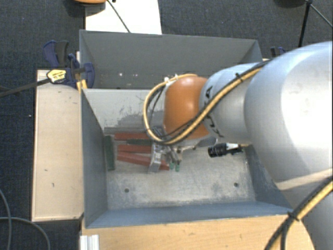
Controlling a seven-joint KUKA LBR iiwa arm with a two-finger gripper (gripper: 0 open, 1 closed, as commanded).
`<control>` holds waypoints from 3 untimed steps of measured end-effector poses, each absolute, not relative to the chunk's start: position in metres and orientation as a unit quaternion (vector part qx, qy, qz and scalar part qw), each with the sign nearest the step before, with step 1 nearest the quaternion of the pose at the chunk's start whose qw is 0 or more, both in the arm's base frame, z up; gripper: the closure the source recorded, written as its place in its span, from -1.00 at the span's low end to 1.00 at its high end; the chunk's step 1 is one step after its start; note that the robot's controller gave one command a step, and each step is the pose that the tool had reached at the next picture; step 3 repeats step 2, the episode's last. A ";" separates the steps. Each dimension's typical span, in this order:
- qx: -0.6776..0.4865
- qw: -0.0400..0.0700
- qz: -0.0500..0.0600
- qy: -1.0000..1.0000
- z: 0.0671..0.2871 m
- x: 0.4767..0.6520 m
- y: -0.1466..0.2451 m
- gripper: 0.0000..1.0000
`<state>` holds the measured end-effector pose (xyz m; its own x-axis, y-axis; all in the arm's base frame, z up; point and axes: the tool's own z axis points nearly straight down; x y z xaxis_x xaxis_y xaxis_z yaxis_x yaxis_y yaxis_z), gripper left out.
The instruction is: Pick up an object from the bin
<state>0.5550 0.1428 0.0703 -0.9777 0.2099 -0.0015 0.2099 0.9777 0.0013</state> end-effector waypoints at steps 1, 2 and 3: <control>0.106 0.001 0.001 0.994 0.070 0.555 0.143 1.00; 0.085 0.001 0.001 0.996 0.204 0.569 0.155 1.00; 0.085 0.001 0.001 0.996 0.204 0.569 0.155 1.00</control>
Offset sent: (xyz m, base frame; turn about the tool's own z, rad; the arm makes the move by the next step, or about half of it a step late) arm 0.0129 0.0116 0.1324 -0.0455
